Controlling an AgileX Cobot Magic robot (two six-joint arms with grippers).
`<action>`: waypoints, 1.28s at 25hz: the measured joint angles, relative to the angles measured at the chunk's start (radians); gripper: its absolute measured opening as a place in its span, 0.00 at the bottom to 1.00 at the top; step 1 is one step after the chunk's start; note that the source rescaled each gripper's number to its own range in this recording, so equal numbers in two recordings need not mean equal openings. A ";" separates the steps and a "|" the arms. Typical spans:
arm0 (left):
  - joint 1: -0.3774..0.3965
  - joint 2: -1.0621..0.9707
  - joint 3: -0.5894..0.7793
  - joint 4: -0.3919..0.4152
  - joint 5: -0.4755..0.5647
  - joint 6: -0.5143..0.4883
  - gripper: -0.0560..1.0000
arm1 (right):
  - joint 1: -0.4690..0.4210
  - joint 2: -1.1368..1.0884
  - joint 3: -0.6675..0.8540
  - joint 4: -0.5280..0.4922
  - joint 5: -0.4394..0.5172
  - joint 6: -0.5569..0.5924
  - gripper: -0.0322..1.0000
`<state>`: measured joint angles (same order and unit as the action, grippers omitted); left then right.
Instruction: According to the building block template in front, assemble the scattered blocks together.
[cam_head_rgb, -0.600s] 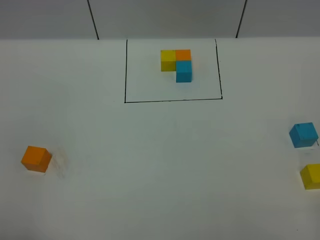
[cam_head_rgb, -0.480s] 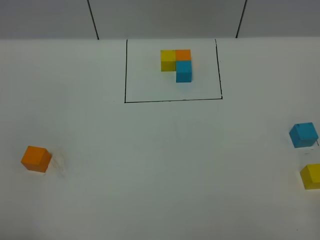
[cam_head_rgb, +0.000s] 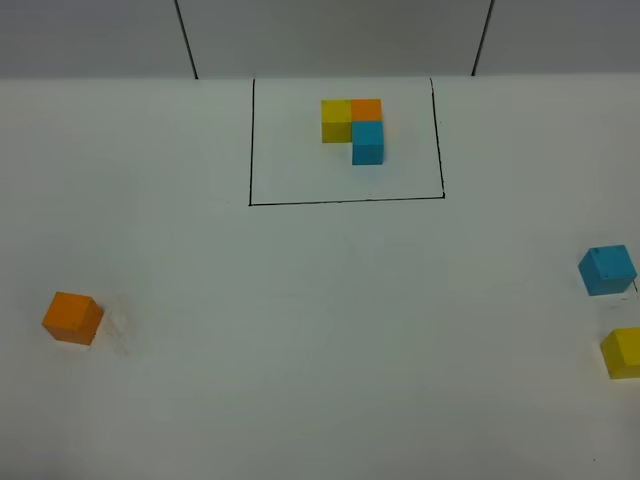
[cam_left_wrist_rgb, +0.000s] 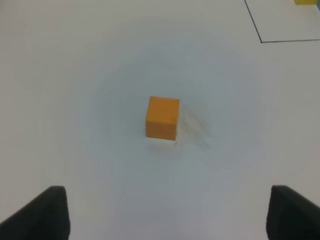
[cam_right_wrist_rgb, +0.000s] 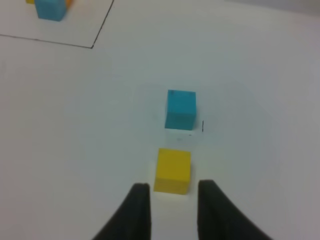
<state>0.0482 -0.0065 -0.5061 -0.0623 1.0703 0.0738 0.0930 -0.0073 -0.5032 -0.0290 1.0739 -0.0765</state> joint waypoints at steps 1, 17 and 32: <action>0.000 0.000 0.000 0.000 0.000 0.000 0.70 | 0.000 0.000 0.000 0.000 0.000 0.000 0.03; 0.000 0.168 -0.052 0.000 -0.008 -0.111 0.70 | 0.000 0.000 0.000 0.000 0.000 0.000 0.03; 0.000 1.102 -0.359 0.016 -0.063 0.008 0.70 | 0.000 0.000 0.000 0.000 0.000 0.000 0.03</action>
<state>0.0482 1.0950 -0.8651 -0.0460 1.0072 0.0819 0.0930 -0.0073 -0.5032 -0.0290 1.0737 -0.0765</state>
